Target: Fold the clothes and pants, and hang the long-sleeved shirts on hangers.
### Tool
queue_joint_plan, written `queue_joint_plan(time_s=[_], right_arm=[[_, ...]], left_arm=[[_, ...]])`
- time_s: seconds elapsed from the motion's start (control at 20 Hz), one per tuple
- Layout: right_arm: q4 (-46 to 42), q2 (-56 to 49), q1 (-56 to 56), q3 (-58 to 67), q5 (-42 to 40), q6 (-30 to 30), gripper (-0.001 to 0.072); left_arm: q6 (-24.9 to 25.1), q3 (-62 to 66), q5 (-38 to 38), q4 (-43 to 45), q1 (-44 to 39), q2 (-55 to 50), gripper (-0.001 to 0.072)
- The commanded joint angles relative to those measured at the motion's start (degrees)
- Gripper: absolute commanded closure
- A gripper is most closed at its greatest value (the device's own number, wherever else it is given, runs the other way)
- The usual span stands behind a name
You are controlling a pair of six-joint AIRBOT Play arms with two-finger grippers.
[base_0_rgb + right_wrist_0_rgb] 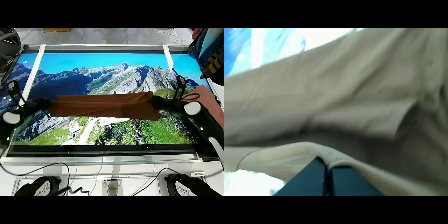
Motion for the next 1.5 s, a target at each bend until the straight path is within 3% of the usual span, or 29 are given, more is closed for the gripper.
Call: queue_joint_plan(time_s=[0.0, 0.3, 0.55, 0.6, 0.65, 0.7, 0.75, 0.95, 1.15, 1.3, 1.45], right_arm=[[-1.7, -10.4, 0.2, 7.2, -5.9, 0.6, 0.0704], [-6.7, -28.4, 0.2, 22.8, -4.7, 0.6, 0.0704], [-7.3, -33.6, 0.2, 27.3, -5.2, 0.5, 0.0702], [-7.4, -33.5, 0.2, 27.3, -5.4, -0.2, 0.0665], [-7.4, -33.4, 0.2, 27.3, -5.4, -0.3, 0.0475], [-7.4, -33.3, 0.2, 27.3, -5.0, -0.3, 0.0182], [-7.4, -33.3, 0.2, 27.3, -4.4, -0.3, 0.0011], [-13.4, -32.0, -1.2, 29.1, 5.4, -0.3, 0.0029], [-25.3, -28.7, -7.1, 32.3, 20.6, -1.3, 0.0031], [-26.3, -27.3, -11.4, 32.4, 25.3, -2.1, 0.003], [-26.3, -27.2, -12.8, 32.4, 26.4, -3.0, 0.003]], left_arm=[[-0.7, 6.4, 3.8, 0.2, -2.5, -10.4, 0.0698], [-1.5, 14.4, 4.3, 0.2, -4.2, -24.0, 0.0698], [-1.5, 15.6, 5.4, 0.2, -4.7, -27.7, 0.0693], [-1.5, 15.6, 5.6, 0.2, -4.7, -27.7, 0.064], [-1.5, 15.6, 5.7, 0.2, -4.7, -27.5, 0.0404], [-1.5, 15.6, 5.6, 0.3, -4.7, -27.3, 0.0055], [-1.4, 15.6, 5.1, 0.3, -4.7, -26.9, 0.0005], [-1.5, 15.6, -0.1, 1.1, -2.3, -22.0, 0.0008], [-1.5, 15.6, -16.1, 3.7, 5.4, -18.5, 0.0008], [-1.0, 15.6, -26.5, 3.5, 10.3, -21.1, 0.0007], [2.6, 15.6, -29.7, 1.4, 11.3, -25.0, 0.0007]])
